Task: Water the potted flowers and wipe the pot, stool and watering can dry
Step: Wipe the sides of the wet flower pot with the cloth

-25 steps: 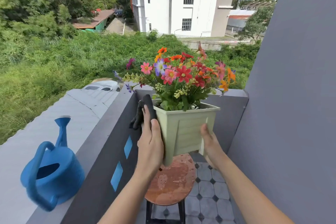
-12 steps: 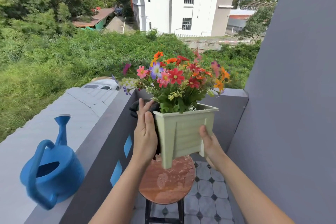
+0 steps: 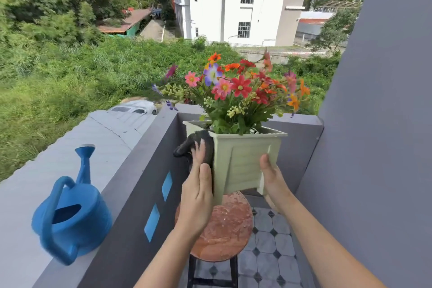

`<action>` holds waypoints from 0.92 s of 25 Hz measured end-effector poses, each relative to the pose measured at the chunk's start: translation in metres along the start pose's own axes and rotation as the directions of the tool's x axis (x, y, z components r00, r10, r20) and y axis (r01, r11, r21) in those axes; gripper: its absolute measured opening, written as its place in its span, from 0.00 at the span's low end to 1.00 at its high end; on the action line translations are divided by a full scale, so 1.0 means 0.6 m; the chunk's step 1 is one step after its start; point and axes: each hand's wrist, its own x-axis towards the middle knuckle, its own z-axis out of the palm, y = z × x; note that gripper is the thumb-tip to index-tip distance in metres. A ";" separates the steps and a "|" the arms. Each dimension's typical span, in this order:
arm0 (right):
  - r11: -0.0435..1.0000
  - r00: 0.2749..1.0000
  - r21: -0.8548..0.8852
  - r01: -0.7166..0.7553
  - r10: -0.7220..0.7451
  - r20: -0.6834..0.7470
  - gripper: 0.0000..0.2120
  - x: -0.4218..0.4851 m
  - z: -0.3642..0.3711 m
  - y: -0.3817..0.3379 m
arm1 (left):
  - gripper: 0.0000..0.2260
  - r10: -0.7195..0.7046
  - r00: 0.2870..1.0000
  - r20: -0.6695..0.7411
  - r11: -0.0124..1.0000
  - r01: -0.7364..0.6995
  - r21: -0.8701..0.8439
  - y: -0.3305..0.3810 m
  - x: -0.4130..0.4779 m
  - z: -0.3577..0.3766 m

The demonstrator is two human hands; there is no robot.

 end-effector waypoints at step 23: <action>0.983 1.000 0.182 -0.023 0.021 0.015 0.54 -0.002 0.007 -0.025 | 0.18 0.321 0.937 0.138 0.917 -0.344 0.201 -0.045 -0.033 -0.013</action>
